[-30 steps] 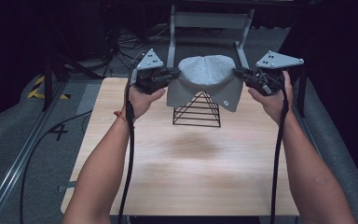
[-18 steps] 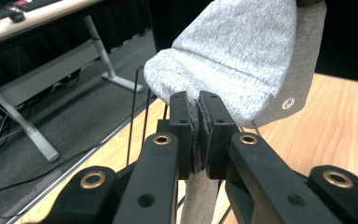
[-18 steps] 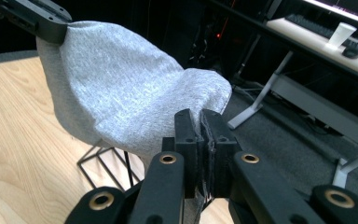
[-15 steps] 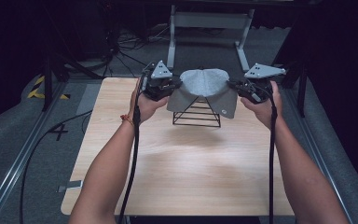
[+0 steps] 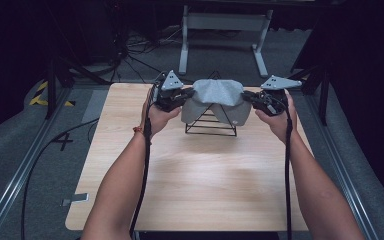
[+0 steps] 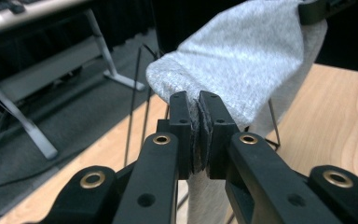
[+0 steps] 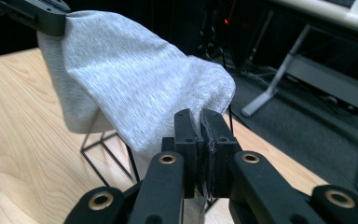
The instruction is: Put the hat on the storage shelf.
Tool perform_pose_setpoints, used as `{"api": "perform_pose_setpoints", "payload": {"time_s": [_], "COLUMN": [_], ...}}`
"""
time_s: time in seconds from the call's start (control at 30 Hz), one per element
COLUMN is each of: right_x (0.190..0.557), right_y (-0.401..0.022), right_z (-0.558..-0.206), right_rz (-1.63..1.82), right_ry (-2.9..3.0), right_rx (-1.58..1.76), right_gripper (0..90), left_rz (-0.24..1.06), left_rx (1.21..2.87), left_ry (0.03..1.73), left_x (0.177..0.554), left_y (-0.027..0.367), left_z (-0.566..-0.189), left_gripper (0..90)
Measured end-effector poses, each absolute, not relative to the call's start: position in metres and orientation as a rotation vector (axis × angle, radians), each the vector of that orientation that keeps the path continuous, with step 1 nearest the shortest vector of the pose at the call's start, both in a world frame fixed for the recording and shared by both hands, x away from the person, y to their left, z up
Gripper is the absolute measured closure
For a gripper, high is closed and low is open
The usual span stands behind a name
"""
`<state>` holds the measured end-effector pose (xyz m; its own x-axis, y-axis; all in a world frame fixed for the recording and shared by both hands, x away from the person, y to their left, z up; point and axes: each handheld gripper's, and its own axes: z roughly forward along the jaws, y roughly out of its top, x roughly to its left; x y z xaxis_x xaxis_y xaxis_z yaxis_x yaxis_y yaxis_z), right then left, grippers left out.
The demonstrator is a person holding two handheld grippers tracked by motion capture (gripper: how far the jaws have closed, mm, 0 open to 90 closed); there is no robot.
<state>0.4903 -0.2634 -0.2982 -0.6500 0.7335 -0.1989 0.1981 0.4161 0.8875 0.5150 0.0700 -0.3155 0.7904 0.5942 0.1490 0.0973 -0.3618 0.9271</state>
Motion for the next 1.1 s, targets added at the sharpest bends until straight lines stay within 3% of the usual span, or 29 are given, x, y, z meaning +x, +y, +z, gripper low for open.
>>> {"api": "perform_pose_setpoints", "payload": {"time_s": [0.43, 0.57, 0.8, 1.1], "right_x": [0.503, 0.499, 0.492, 0.474], "right_y": [-0.258, -0.258, -0.263, -0.271], "right_z": [-0.301, -0.305, -0.306, -0.308], "right_rz": [1.204, 1.215, 1.209, 1.194], "right_ry": [2.096, 2.107, 2.114, 2.131], "right_rx": [0.853, 0.846, 0.832, 0.807], "right_gripper": [88.2, 84.6, 76.6, 67.9], "left_rz": [0.564, 0.542, 0.542, 0.571], "left_rx": [1.906, 1.936, 1.941, 2.005], "left_ry": [0.639, 0.633, 0.644, 0.574], "left_x": [0.531, 0.53, 0.521, 0.488], "left_y": [0.063, 0.069, 0.082, 0.092], "left_z": [-0.326, -0.339, -0.349, -0.347], "left_gripper": [84.4, 74.0, 72.4, 56.3]}}
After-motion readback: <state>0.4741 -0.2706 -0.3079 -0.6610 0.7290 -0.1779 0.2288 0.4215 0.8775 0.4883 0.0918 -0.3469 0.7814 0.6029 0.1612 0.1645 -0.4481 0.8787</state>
